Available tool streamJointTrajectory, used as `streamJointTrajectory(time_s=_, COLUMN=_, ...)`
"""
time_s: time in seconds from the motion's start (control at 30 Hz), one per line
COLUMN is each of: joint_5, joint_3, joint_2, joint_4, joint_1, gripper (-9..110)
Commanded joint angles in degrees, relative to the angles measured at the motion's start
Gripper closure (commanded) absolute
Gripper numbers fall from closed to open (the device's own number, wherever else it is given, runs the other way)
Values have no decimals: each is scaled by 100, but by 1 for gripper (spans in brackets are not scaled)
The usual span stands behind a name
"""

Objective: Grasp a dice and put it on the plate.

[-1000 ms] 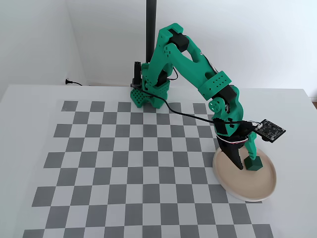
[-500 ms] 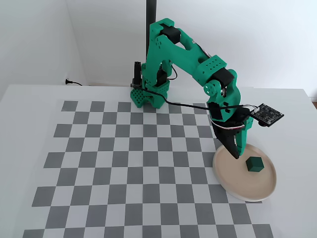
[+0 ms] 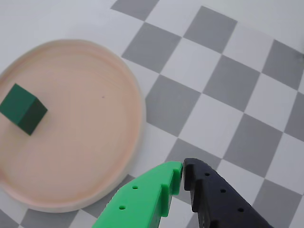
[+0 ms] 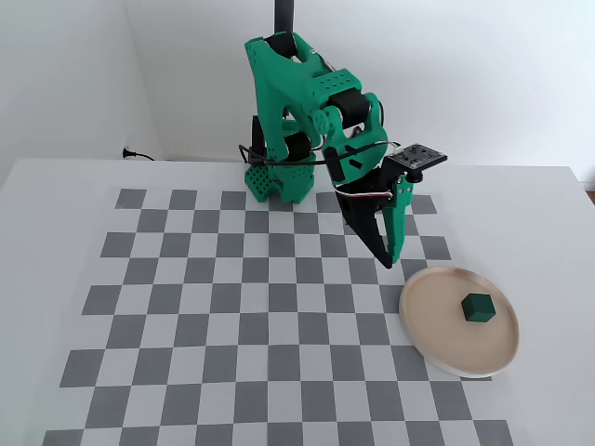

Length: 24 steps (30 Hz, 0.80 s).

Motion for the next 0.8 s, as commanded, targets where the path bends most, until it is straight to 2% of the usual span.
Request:
streamJointTrajectory(time_s=0.0, joint_5=-44, joint_3=316, joint_2=1143, joint_4=-229, joint_1=308, gripper=106)
streamJointTrajectory(time_s=0.5, joint_5=466, joint_3=1846, joint_2=2909, joint_4=-536, joint_1=1564, gripper=106)
streamJointTrajectory(time_s=0.77, joint_5=800, joint_3=2505, joint_2=3762, joint_4=-501, joint_1=1854, gripper=106)
